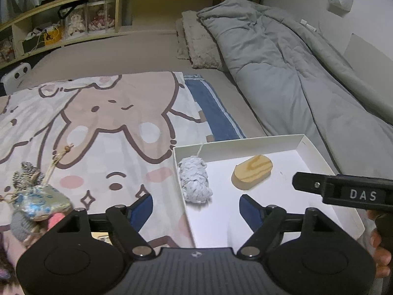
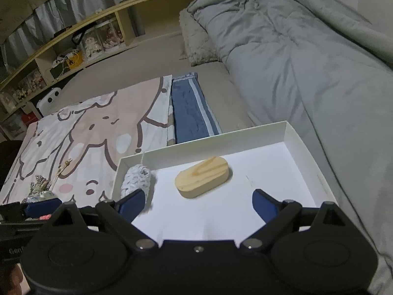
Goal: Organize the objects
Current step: 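Carry both held items into the white box and open both tools, then withdraw both tools from the box back toward the remaining toys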
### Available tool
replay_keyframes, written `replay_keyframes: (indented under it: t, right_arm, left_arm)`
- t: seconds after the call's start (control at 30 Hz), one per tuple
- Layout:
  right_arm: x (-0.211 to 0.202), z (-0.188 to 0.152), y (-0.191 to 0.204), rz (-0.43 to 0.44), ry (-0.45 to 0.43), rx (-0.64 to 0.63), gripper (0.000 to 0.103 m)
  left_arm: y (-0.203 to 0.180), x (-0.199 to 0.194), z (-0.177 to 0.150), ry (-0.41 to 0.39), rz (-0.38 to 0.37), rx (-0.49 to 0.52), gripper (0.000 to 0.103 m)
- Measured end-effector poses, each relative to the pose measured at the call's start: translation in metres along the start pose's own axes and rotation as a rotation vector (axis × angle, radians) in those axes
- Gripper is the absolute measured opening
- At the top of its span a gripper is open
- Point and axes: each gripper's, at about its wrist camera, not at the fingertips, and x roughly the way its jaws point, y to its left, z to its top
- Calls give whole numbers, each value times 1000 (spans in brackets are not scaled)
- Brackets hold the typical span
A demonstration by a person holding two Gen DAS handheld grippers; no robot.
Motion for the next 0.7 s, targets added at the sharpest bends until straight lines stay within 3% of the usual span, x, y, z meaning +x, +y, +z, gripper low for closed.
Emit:
replay_keyframes:
  t: [0.37, 0.7]
  right_arm:
    - [-45, -19, 10, -29, -45, -48, 101]
    - [-82, -33, 15, -45, -103, -64, 103]
  left_arm:
    - [7, -40, -8, -40, 20, 1, 100]
    - [16, -63, -20, -63, 10, 11, 103]
